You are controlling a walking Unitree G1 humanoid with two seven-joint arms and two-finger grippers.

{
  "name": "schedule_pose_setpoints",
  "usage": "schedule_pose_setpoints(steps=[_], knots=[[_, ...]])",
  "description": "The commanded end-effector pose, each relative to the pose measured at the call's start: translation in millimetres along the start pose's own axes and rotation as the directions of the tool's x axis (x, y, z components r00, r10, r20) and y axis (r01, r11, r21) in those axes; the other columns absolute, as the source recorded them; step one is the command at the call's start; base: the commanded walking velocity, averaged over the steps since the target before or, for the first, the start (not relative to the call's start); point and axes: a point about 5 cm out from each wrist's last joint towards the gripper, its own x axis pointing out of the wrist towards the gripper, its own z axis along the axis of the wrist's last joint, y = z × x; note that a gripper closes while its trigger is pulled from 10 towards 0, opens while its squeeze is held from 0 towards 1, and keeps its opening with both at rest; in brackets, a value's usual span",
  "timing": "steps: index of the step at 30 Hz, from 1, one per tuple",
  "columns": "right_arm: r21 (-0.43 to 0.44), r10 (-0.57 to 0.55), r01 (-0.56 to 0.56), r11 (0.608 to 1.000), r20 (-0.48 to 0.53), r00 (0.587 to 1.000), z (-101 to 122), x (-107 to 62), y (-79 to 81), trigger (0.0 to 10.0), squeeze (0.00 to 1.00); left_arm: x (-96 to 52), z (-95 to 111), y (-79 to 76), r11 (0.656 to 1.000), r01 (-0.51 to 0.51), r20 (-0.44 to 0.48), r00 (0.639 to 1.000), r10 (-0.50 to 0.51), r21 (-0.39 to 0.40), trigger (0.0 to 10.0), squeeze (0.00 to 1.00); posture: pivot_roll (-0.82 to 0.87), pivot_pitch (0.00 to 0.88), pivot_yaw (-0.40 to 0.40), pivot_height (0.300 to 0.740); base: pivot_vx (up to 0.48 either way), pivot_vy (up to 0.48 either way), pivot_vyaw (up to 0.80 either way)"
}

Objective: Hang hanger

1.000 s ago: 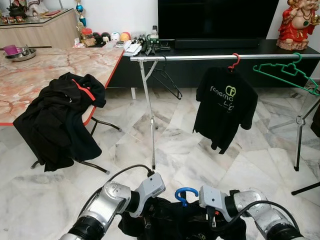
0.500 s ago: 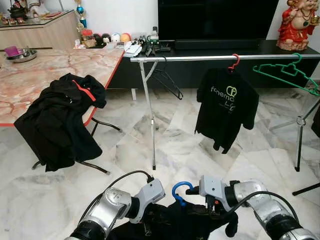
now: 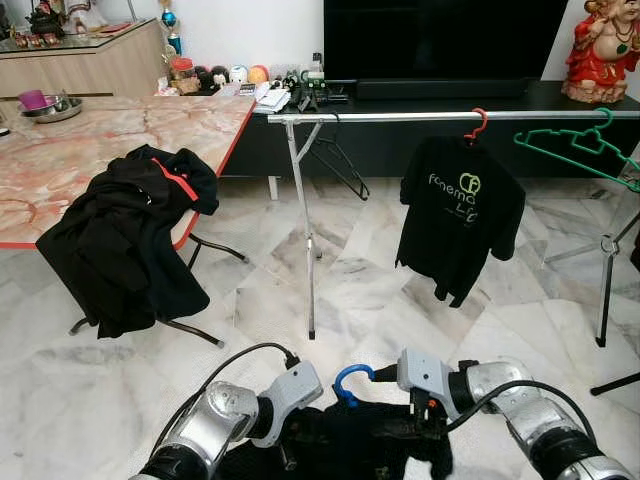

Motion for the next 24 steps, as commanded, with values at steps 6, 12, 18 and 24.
schedule_pose_setpoints(steps=[6,12,18,24], knots=[[0.078,-0.269,0.266,0.961,0.032,0.962,2.2,-19.7,-24.6,10.0,0.0,-3.5,6.0,18.6,0.967,-0.25,0.095,0.963,0.253,-0.045,0.0,0.0,0.03,0.027,0.019,0.74,0.0,0.0,0.0],[0.498,-0.766,0.678,0.541,-0.042,0.642,-36.5,-40.4,-31.7,10.0,0.0,-3.8,-1.3,22.3,0.893,-0.441,0.116,0.886,0.449,-0.089,10.0,0.0,0.03,0.0,0.036,0.74,0.0,0.0,0.0],[0.602,-0.739,0.742,0.294,-0.349,0.576,-95.6,-20.8,22.0,10.0,0.0,-14.7,-10.8,26.7,0.823,-0.543,0.143,0.812,0.565,-0.166,10.0,0.0,0.02,0.0,0.045,0.74,0.0,0.0,0.0],[0.678,-0.658,0.728,0.105,-0.501,0.562,-124.1,6.4,77.5,10.0,0.0,-46.4,-21.1,33.8,0.742,-0.629,0.217,0.71,0.67,-0.233,10.0,0.0,0.06,0.007,0.052,0.74,0.0,0.0,0.0]])
